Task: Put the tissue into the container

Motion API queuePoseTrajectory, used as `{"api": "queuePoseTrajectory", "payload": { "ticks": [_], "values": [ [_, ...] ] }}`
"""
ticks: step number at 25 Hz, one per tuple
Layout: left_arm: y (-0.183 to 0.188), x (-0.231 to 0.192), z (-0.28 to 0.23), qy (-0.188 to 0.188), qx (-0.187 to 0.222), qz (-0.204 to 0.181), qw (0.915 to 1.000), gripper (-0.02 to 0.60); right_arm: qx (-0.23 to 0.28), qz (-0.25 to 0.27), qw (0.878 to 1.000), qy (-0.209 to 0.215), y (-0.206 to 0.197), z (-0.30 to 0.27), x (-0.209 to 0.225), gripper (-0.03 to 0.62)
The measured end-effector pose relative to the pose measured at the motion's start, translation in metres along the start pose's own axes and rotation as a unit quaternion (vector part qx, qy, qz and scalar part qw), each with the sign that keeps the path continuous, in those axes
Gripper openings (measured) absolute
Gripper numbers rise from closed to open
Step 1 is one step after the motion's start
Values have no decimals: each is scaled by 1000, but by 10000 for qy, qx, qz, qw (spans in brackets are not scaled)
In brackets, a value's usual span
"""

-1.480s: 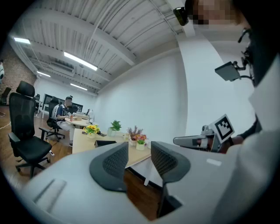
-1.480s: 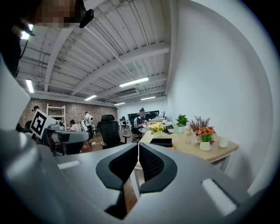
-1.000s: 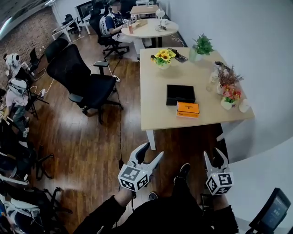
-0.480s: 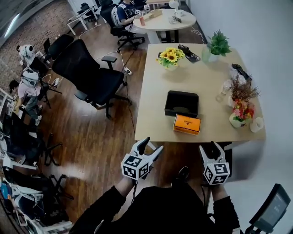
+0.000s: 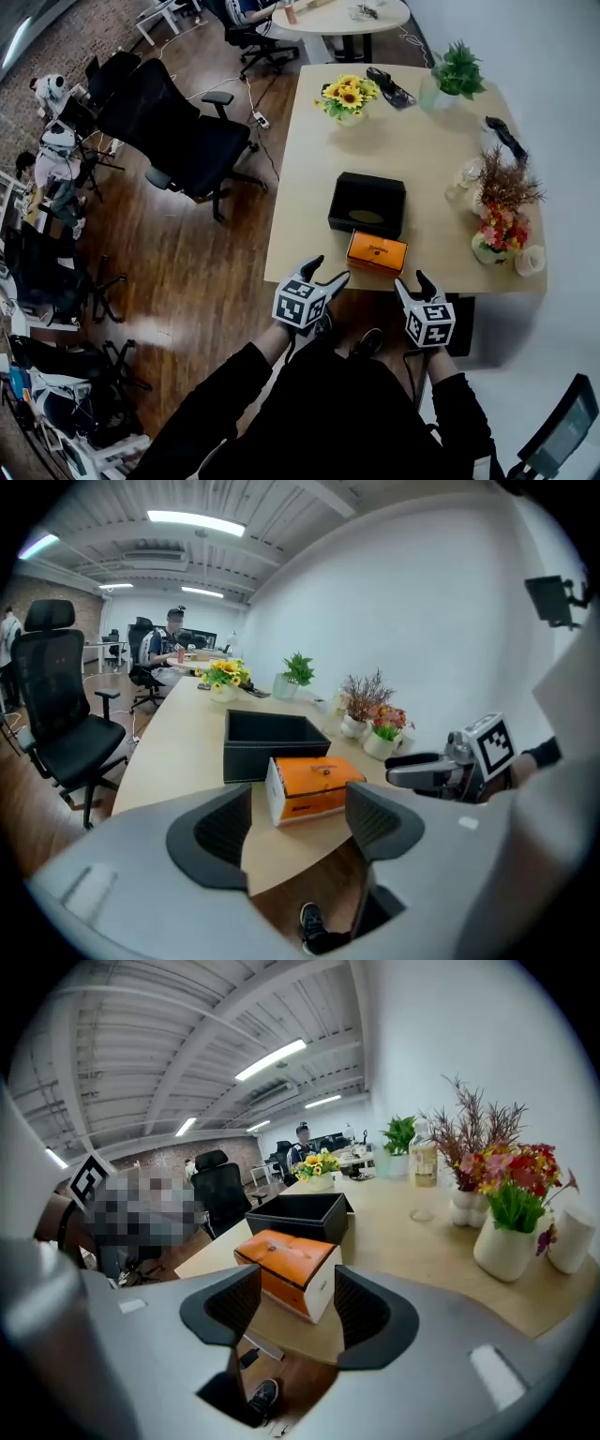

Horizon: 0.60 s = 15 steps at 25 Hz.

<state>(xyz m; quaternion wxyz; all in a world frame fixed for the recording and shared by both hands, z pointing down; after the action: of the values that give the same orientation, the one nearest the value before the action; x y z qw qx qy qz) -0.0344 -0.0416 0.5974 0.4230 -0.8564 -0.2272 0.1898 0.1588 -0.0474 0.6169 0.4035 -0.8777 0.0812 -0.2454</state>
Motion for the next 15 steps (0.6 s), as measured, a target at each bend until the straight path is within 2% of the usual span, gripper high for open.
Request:
{"api": "queuePoseTrajectory", "payload": {
  "ticks": [3, 7, 8, 10, 12, 15],
  "values": [
    [-9, -8, -30, -288, -320, 23, 9991, 299, -367, -64, 9993, -97, -14, -22, 7, 246],
    [-14, -13, -56, -631, -491, 70, 9968, 282, -589, -342, 9974, -244, -19, -35, 15, 235],
    [-15, -13, -61, -681, -535, 31, 9962, 272, -626, -423, 9968, -247, -18, -37, 16, 225],
    [-18, -14, -70, -732, -640, 7, 9953, 254, -711, -652, 9952, -152, -18, -42, 16, 164],
    [-21, -15, -76, -766, -708, 116, 9945, 203, -742, -854, 9936, -45, -19, -45, 13, 86],
    [-24, -12, -82, -887, -775, 171, 9929, 108, -777, -882, 9931, -30, -21, -49, 13, 71]
  ]
}}
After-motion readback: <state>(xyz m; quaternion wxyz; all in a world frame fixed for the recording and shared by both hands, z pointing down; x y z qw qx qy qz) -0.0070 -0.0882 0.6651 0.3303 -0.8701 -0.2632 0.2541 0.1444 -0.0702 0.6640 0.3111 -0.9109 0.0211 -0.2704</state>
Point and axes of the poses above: the fingertips, and each gripper's own axes: z backward along the fingers, x to its right, y out of its top, the point moved 2 cm from there along z, backward along the fingers, and after that the axes turned 11 degrees about -z, right-handed, at the moved point
